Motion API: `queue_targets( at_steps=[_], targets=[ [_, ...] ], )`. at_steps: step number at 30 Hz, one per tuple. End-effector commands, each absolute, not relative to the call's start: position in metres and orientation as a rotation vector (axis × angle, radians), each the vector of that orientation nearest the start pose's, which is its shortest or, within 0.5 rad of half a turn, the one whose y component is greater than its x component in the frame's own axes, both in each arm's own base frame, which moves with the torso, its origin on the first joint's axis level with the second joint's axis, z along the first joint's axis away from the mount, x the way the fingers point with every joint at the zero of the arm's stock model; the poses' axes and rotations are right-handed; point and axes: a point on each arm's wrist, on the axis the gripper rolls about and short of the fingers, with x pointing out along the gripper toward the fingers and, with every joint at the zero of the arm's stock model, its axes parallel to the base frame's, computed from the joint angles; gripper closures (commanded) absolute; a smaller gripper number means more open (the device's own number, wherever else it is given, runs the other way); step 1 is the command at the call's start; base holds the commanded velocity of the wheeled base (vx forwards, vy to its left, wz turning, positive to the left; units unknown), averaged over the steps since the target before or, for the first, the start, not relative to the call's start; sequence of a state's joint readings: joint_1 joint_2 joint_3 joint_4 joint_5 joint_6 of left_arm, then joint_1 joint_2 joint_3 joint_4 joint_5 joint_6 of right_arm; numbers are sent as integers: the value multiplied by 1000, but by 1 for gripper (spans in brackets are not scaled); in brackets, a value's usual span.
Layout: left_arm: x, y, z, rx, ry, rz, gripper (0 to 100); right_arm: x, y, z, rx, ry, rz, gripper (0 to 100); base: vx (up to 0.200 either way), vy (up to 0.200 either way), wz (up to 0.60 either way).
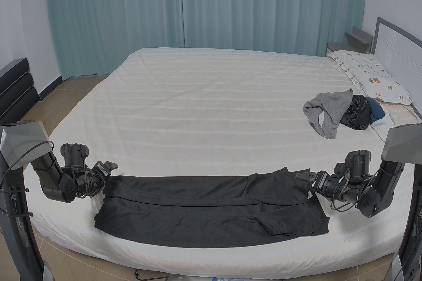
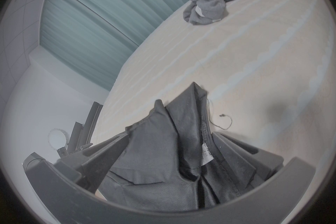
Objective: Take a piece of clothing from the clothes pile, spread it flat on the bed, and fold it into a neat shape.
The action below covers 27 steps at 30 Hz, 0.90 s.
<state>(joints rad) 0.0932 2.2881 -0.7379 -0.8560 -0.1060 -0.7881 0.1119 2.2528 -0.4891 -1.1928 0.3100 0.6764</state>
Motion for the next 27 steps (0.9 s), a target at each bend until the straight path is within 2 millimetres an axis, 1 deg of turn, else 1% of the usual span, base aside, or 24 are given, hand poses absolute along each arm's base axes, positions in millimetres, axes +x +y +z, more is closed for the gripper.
queue_targets(
  at_steps=[1, 12, 13, 16, 27],
  targets=[
    [354, 31, -13, -825, 664, 263, 0, 312, 40, 6, 706, 650, 211, 0, 0, 0, 0],
    [354, 30, -14, -825, 664, 262, 0, 306, 49, 0, 693, 689, 229, 0, 0, 0, 0],
    [354, 30, -14, -824, 664, 263, 0, 304, 52, -6, 687, 716, 231, 0, 0, 0, 0],
    [354, 30, -14, -824, 664, 263, 0, 302, 56, -14, 668, 743, 235, 0, 0, 0, 0],
    [354, 30, -14, -824, 665, 264, 0, 301, 55, -22, 660, 774, 225, 0, 0, 0, 0]
  ],
)
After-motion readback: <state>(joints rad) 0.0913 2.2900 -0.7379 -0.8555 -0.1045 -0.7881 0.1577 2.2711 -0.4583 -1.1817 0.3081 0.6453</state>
